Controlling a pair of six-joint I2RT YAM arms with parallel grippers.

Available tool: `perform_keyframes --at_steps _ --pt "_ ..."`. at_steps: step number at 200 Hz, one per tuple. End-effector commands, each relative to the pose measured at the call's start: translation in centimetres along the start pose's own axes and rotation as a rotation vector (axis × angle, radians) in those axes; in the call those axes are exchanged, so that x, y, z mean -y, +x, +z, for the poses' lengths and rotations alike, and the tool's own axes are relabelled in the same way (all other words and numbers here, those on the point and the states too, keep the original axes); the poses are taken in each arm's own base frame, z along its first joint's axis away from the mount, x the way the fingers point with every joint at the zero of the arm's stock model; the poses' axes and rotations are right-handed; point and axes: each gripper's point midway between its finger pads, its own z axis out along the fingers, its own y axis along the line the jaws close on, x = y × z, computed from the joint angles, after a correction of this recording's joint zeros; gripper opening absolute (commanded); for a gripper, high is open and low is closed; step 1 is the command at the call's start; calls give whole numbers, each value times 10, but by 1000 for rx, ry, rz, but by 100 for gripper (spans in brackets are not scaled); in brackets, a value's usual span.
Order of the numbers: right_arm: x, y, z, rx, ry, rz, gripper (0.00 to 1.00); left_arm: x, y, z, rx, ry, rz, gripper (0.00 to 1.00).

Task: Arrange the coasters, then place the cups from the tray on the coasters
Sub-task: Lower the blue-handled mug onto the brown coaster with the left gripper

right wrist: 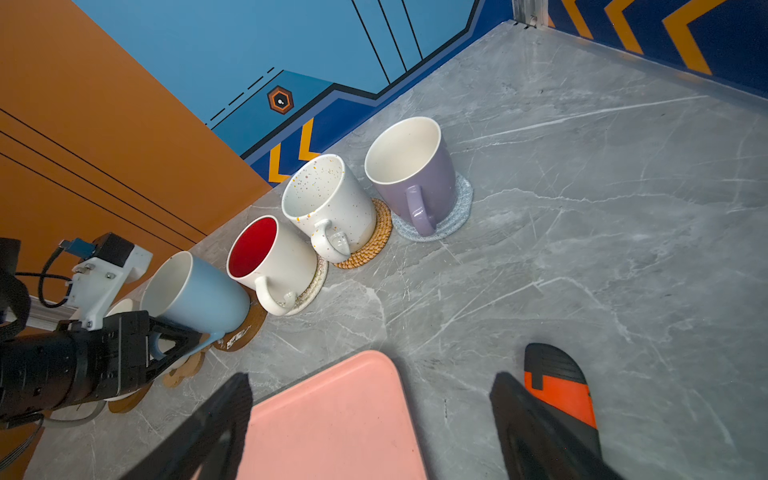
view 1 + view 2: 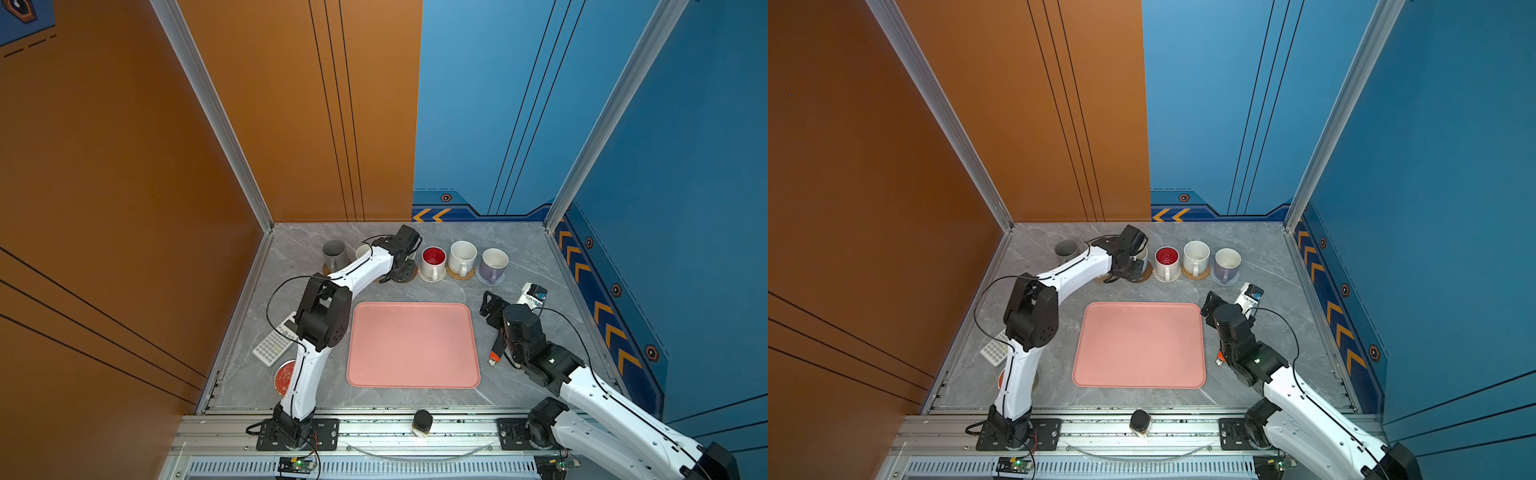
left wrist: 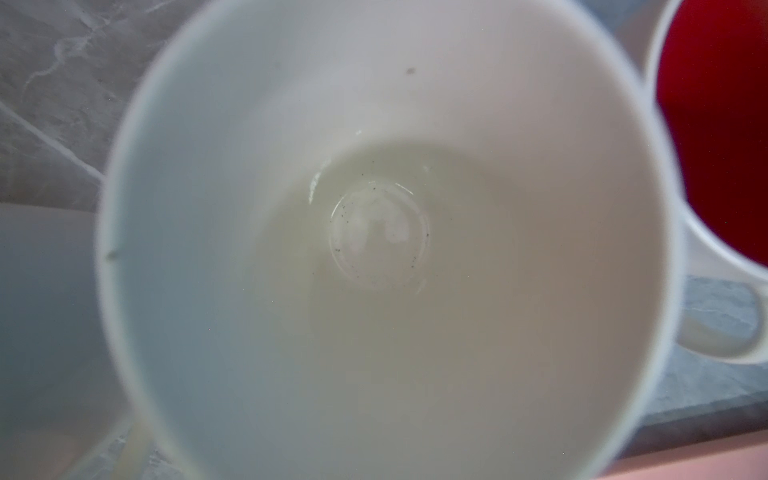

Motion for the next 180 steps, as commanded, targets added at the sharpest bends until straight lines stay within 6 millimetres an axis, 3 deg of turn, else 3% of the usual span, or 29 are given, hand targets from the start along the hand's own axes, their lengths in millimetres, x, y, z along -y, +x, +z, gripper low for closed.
perform_keyframes --at_steps 1,180 --pt "5 5 1 -15 10 5 88 5 -12 -4 23 23 -13 6" --pt "5 6 1 -17 9 5 88 4 -10 -6 17 21 -14 32"
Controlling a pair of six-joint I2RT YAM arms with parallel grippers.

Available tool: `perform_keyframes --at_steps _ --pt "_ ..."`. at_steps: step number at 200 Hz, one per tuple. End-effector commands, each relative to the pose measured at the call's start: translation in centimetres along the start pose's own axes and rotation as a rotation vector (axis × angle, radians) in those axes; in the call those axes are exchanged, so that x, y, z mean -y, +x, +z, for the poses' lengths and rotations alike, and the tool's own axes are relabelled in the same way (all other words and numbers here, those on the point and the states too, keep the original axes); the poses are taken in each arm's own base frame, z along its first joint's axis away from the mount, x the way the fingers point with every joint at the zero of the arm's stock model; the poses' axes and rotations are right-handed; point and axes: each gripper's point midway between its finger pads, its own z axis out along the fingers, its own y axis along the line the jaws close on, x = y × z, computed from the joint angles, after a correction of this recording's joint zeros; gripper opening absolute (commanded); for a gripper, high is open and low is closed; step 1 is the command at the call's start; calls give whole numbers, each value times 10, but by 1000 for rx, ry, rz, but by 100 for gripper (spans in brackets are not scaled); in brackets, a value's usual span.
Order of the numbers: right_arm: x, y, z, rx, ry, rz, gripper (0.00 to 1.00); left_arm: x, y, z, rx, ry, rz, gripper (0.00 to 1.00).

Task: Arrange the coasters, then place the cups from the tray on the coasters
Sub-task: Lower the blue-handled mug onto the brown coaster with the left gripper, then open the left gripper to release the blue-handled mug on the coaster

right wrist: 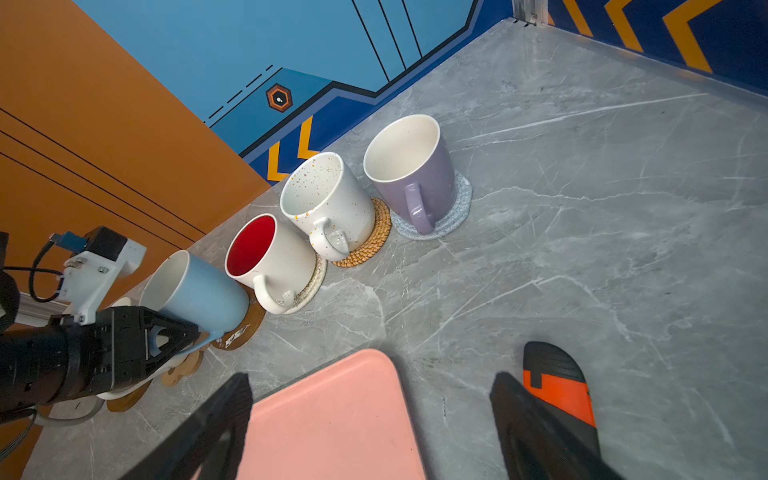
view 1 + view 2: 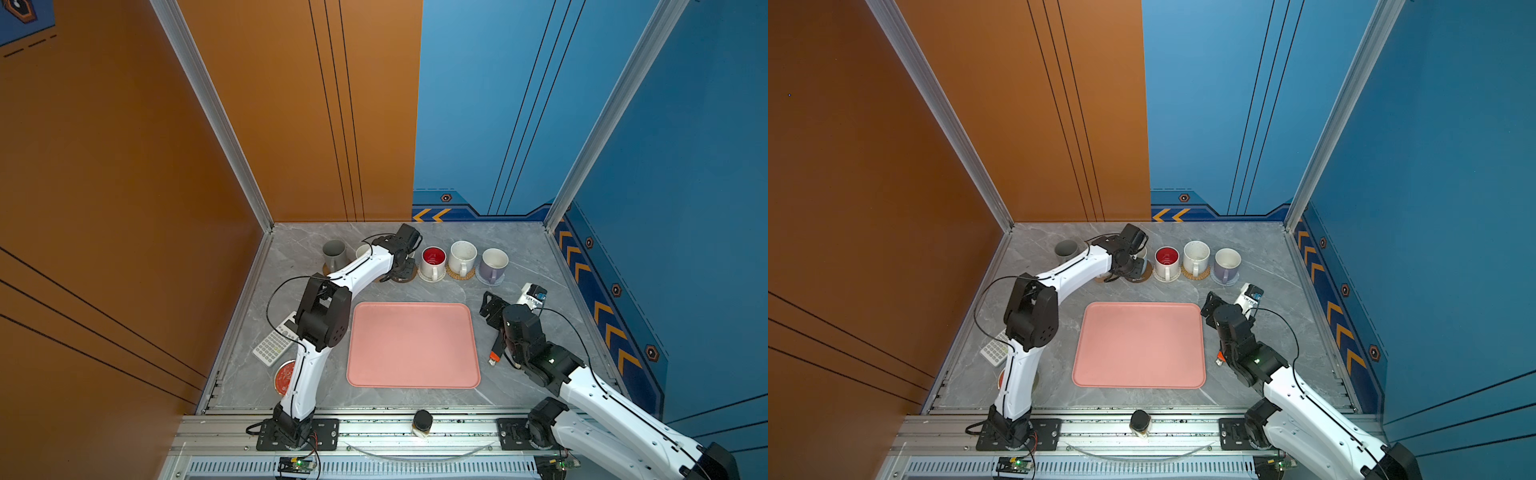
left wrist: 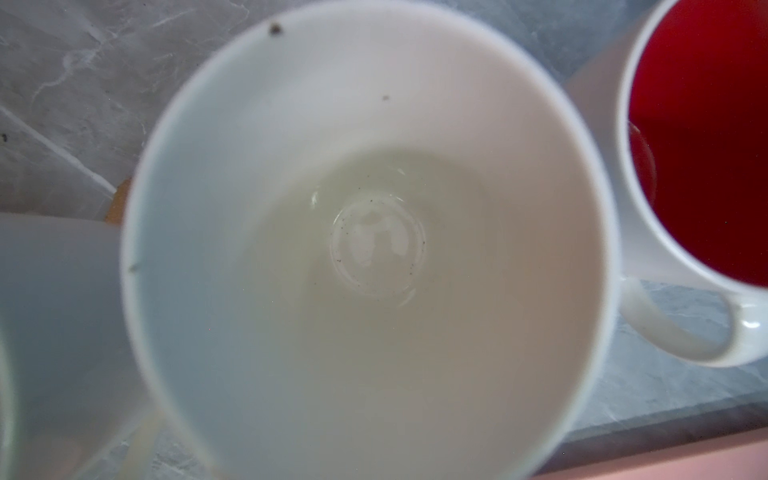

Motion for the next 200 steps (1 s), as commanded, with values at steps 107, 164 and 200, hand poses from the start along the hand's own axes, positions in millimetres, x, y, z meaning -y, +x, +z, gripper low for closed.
perform_keyframes --at_steps 107,164,200 --pt "3 3 0 -12 3 10 88 4 -11 -30 43 31 -6 54" --pt "3 3 -1 -15 -3 13 88 8 -17 -56 91 33 10 61" --pt "2 4 -1 -21 -12 11 89 13 -18 -76 119 52 21 66"
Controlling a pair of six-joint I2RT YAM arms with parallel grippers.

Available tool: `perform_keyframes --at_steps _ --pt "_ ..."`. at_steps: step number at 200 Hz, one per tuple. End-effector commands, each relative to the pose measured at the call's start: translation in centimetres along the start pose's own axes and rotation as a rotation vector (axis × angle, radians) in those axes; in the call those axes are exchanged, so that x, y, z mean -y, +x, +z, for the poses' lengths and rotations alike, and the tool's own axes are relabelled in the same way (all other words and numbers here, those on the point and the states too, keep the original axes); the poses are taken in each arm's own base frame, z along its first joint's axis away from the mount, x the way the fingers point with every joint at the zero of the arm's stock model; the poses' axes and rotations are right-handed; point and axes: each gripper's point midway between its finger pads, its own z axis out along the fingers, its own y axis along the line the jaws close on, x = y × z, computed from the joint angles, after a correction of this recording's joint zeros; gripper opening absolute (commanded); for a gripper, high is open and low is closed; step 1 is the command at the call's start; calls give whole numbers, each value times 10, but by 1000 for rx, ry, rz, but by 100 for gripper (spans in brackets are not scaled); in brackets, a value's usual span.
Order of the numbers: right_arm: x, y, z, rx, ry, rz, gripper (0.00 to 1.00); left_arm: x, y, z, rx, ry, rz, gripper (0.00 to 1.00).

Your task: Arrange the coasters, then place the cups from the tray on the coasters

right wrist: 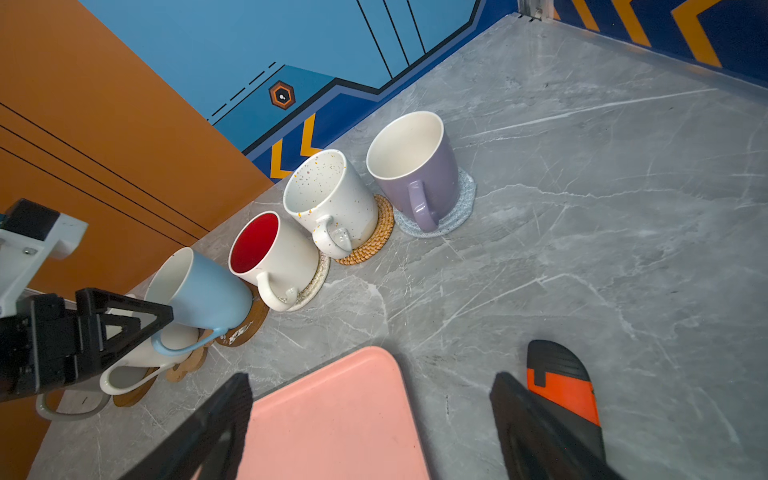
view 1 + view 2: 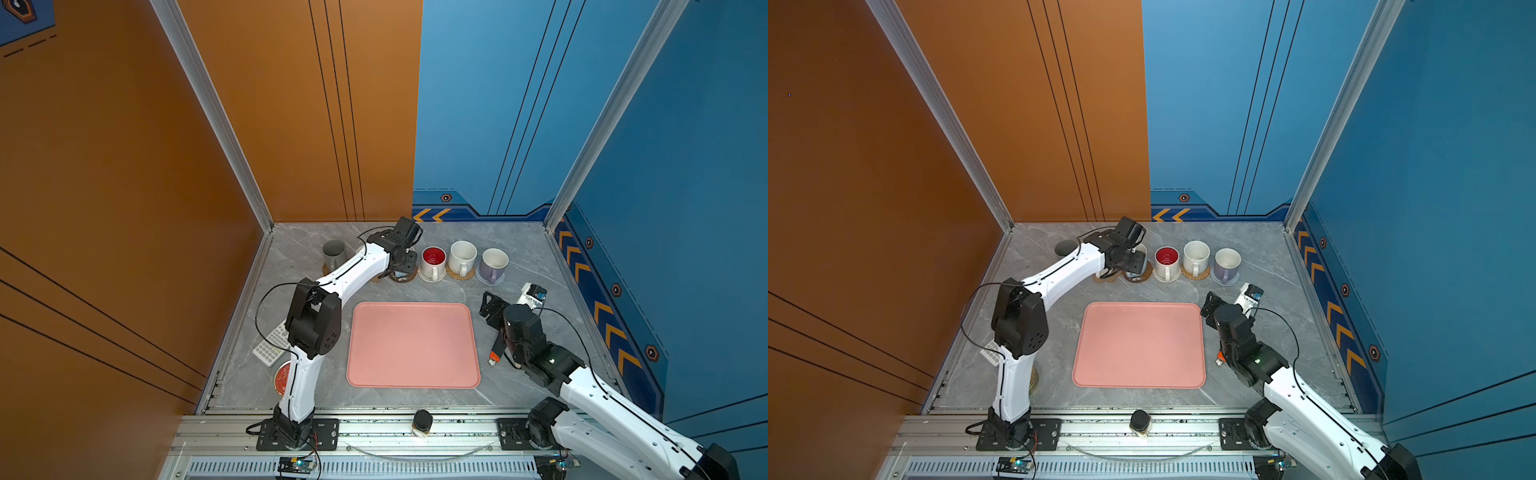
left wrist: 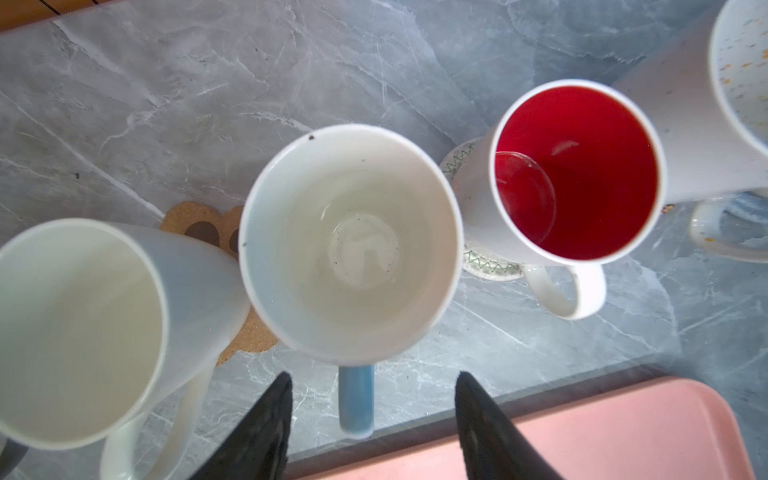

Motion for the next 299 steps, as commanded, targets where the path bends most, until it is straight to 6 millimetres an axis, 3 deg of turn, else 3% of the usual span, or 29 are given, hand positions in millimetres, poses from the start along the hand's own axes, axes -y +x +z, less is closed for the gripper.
perform_keyframes --at_steps 1,48,108,114,147,206,260,299 --pt "3 3 -1 -13 0 7 89 3 -1 -24 22 9 14 66" --pt "1 4 -2 -22 -10 1 90 9 -6 -55 70 34 23 78" --pt "-6 4 -6 -43 -44 -27 97 14 -9 -97 158 57 40 85" --pt "-6 4 -7 -44 -45 -27 98 15 -9 -100 167 63 41 91" --pt "-8 3 -10 -46 -56 -38 100 12 -4 -120 215 80 37 100" --pt "-7 -3 -16 -46 -45 -72 100 3 13 -150 320 123 19 98" --pt "-6 -6 -30 -102 -15 -146 100 -27 37 -189 528 120 39 98" --pt "3 -12 -40 -132 46 -277 100 -81 62 -213 731 -18 -17 98"
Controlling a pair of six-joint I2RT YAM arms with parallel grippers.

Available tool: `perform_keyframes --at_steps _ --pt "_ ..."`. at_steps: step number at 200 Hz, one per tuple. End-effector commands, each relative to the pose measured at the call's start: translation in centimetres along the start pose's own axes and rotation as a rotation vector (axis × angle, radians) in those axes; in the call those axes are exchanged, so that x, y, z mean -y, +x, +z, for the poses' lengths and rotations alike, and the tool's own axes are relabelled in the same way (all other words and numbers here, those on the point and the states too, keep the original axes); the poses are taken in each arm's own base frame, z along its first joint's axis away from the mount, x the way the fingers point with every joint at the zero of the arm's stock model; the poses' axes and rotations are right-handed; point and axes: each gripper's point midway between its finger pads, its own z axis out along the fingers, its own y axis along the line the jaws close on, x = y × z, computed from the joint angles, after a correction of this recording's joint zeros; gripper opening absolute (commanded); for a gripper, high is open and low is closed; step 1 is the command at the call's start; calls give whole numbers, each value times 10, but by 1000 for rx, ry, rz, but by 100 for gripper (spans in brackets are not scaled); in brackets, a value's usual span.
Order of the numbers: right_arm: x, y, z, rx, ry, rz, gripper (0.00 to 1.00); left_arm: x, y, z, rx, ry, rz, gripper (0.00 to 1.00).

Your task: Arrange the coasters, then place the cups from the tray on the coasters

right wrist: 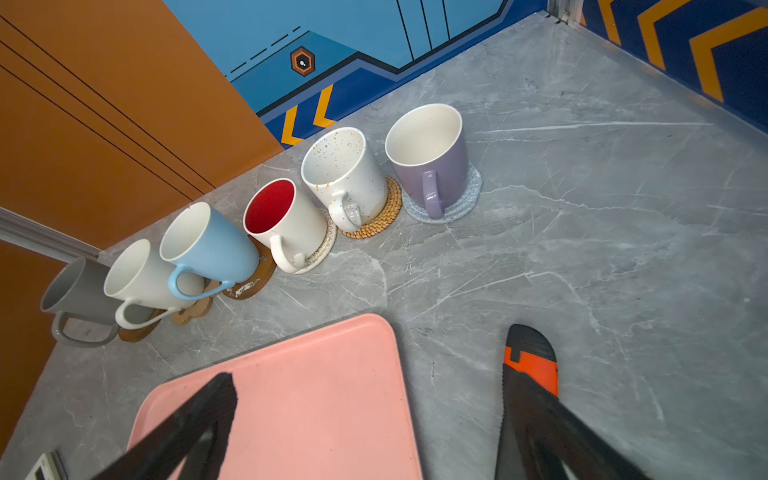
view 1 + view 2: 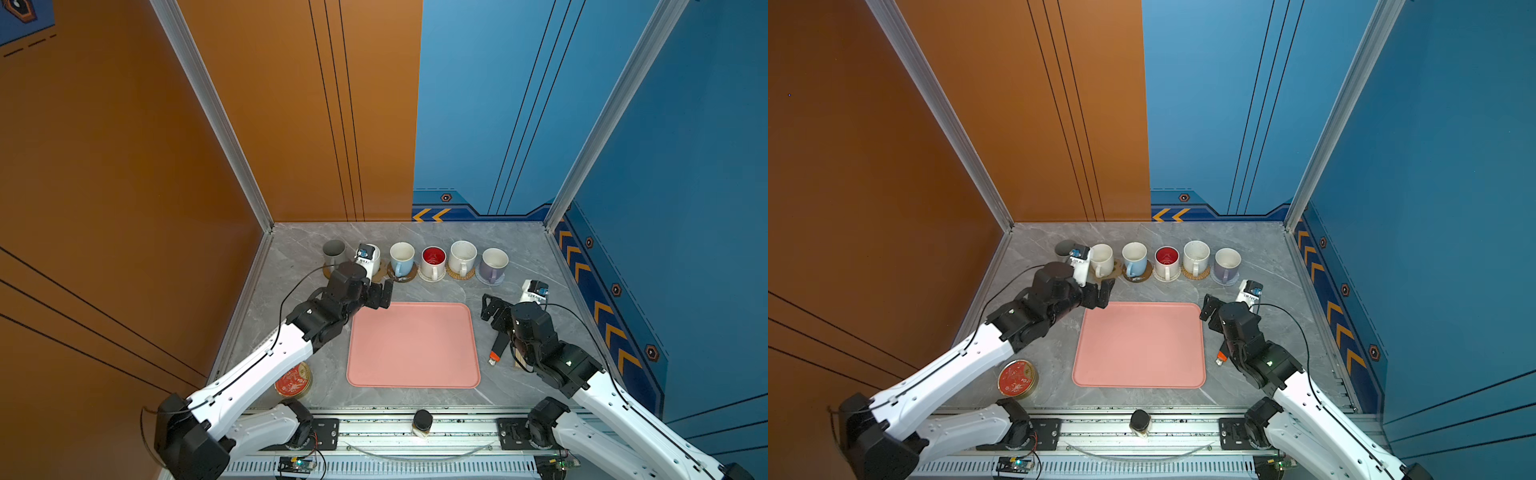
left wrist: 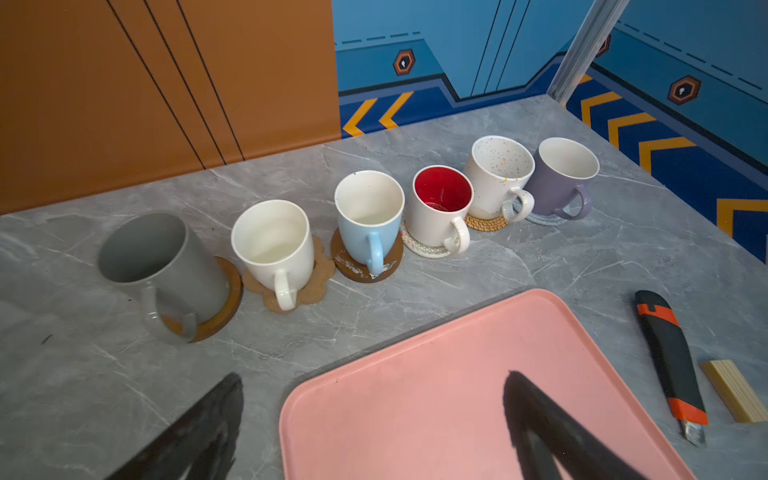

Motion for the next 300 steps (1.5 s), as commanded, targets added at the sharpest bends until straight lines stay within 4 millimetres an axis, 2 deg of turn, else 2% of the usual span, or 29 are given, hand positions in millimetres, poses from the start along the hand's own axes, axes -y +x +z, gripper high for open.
perform_keyframes --at_steps 1,51,72,98,135,175,233,300 --pt "12 0 -11 -42 71 -125 100 -33 -20 -19 187 -121 -1 98" --pt "24 -33 -24 89 152 -299 100 -111 8 -42 235 -415 -28 98" --pt "26 -44 -29 132 177 -375 100 -132 19 -41 231 -480 -51 98" --pt "31 -47 -28 160 199 -458 100 -153 33 -33 206 -540 -74 98" --pt "40 -43 -18 199 221 -496 100 -171 54 -12 146 -576 -62 98" --pt "59 -43 4 212 257 -438 100 -192 77 8 98 -624 -54 98" --pt "89 -39 39 225 290 -376 100 -199 99 34 117 -563 -64 98" --pt "109 -31 83 221 298 -320 100 -207 117 45 128 -564 -21 98"
